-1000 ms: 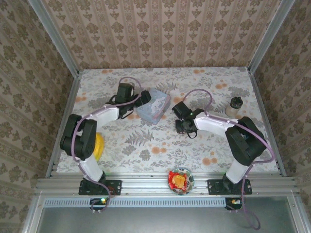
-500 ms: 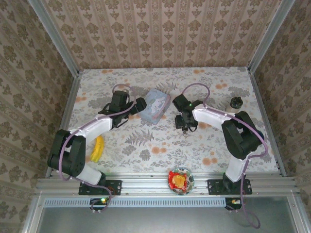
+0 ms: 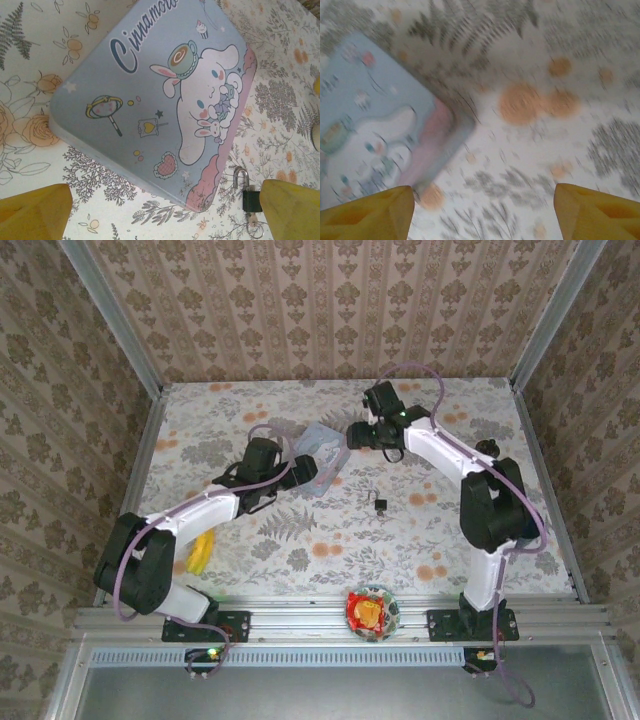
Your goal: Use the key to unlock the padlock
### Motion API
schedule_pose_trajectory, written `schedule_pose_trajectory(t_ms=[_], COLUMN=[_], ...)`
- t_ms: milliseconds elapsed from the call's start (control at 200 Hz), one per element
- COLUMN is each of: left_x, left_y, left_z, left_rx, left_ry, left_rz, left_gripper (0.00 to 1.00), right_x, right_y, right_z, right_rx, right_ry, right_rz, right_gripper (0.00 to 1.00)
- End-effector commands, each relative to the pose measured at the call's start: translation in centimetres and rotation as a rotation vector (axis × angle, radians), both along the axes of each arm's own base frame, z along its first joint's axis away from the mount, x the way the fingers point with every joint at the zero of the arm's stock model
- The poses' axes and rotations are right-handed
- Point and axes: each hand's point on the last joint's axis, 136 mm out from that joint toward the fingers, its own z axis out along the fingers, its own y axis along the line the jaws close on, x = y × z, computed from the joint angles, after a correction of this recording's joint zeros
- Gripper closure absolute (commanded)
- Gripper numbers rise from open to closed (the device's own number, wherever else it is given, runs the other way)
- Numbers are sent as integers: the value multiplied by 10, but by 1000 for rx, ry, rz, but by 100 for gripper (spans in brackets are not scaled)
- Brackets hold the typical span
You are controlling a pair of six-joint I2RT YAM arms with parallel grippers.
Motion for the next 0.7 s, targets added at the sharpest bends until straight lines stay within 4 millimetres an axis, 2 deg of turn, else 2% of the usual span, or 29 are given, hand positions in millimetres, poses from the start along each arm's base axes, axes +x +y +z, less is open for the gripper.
schedule_pose_trajectory(t_ms=[0,160,310,530,695], left_x=[0,1,5,18,33], left_y=[-6,-12,-16,-21,-23], left_z=[-5,-13,-15,-18,-16], left_rx=[-16,-22,-28,-23,-41], left_ry=[8,21,10,-6,-24], left_rz=[6,-4,-17,-25,-25], left_gripper=[3,4,4,6,12], right_x=[21,49,54,40,21], right_y=[30,50,55,58,58], right_z=[0,-2,-21,-45,-51], right_rx=[60,100,91,79,83], right_ry=[-18,-27,26,91,102], right_rz=[101,126,130,132,125], right_gripper=[25,28,30,39,52])
